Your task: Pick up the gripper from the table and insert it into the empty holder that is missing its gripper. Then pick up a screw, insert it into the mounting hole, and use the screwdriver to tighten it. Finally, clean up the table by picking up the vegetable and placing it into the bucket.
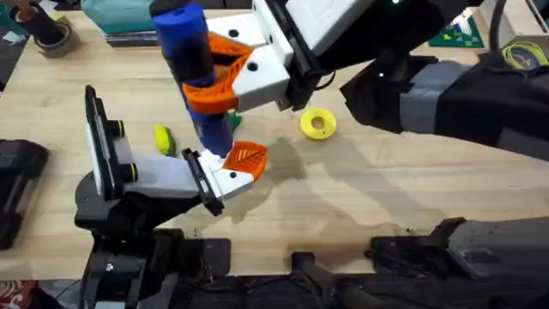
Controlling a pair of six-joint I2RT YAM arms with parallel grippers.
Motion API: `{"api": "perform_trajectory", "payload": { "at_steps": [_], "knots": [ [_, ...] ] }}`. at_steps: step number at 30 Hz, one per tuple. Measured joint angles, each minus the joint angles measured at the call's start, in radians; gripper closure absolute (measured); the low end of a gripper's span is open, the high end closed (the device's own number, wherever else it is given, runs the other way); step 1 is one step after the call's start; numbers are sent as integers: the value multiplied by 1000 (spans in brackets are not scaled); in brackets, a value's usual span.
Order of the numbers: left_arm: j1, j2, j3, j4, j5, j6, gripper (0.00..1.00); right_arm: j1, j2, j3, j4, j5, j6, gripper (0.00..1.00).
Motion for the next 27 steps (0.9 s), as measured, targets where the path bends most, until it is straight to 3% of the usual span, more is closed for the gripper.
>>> {"api": "perform_trajectory", "payload": {
  "at_steps": [13, 27],
  "knots": [
    [0, 0, 0, 0, 3, 0, 996, 3, 0, -9, 5, 28, 42, 977],
    [0, 0, 0, -1, 6, 1, 996, 4, 0, -48, 114, 68, 86, 977]
  ]
}}
